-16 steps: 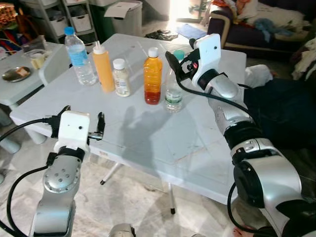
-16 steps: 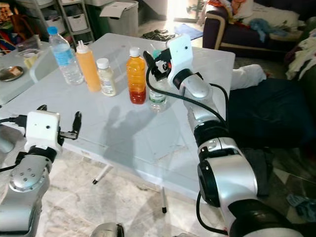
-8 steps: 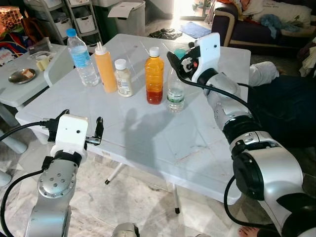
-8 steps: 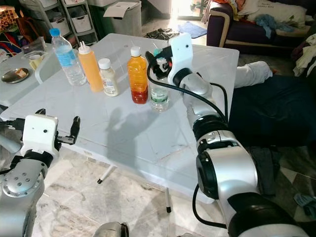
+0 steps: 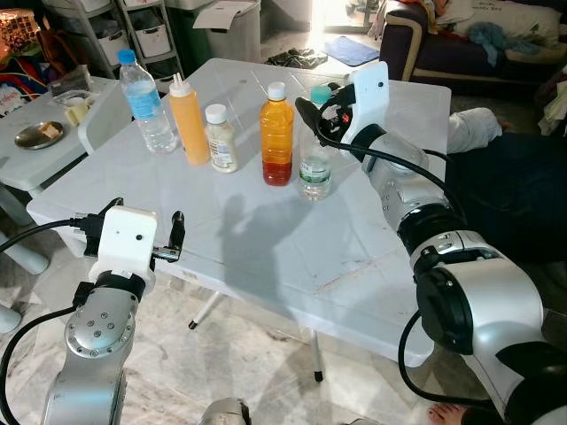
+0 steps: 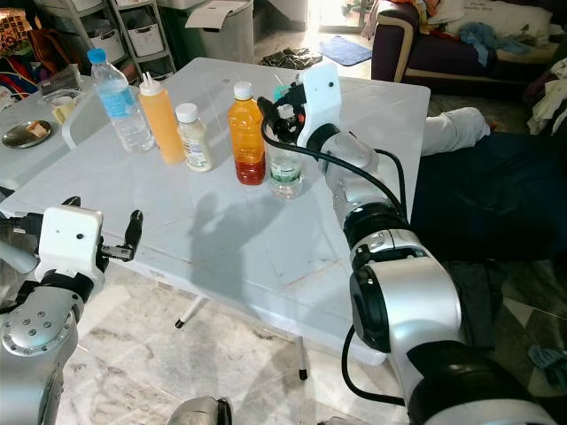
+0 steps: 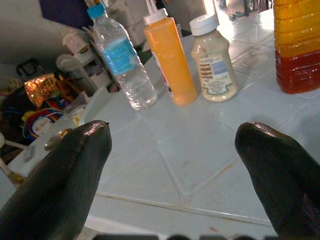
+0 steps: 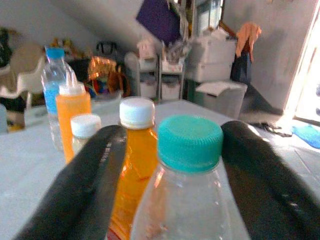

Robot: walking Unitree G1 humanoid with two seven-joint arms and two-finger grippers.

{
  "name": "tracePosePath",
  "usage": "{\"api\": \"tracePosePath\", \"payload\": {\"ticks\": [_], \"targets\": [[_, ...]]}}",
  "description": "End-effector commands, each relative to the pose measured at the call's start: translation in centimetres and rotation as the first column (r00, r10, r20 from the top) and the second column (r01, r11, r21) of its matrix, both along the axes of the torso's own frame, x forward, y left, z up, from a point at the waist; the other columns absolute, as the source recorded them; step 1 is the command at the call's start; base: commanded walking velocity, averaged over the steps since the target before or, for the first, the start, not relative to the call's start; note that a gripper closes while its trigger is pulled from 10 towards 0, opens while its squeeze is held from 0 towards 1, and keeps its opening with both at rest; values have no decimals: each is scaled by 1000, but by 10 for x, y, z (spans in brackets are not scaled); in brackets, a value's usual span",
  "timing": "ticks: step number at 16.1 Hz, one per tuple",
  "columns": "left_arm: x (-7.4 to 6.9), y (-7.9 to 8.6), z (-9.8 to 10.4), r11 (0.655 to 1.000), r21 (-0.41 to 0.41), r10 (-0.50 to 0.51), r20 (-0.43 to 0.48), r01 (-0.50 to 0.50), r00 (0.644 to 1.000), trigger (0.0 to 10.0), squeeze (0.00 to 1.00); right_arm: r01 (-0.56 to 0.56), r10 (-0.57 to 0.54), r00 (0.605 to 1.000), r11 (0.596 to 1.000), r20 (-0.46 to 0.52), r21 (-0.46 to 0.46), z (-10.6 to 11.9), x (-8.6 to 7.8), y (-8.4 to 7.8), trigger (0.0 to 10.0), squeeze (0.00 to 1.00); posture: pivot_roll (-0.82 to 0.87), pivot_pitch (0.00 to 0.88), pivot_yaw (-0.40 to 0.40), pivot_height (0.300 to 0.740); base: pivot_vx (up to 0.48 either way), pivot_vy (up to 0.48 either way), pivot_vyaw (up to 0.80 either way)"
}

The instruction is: Restocking fridge

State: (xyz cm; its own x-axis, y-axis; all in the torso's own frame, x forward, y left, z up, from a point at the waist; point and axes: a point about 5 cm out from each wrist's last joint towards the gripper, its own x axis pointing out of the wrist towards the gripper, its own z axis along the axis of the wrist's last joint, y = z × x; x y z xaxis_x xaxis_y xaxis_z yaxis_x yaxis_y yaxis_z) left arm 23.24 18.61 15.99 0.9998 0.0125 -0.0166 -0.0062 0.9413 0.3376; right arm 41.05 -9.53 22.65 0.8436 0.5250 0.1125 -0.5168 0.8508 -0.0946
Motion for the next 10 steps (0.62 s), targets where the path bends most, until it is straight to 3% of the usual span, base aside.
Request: {"api": "tracePosePath", "payload": {"ticks": [1,8,10], "targets": [[-2,0,0,1000,4,4,-2,-4,1000,10000,0,-9,8,1000,998,-6,-54,6,2,9,0,0,168,30,60,740,0,0,0],[3,-5,-2,1000,-6,-5,-5,5,1000,10000,0,9,-11,1000,996,-17,-88,-6,0,1,0,0,139,21,56,740,0,0,0],[9,-6,-1,1000,-4,-1,1,1,1000,10000,0,2,-1,1000,997,23,-74,-5,-3,3,0,0,122,11,51,740,0,0,0]]}}
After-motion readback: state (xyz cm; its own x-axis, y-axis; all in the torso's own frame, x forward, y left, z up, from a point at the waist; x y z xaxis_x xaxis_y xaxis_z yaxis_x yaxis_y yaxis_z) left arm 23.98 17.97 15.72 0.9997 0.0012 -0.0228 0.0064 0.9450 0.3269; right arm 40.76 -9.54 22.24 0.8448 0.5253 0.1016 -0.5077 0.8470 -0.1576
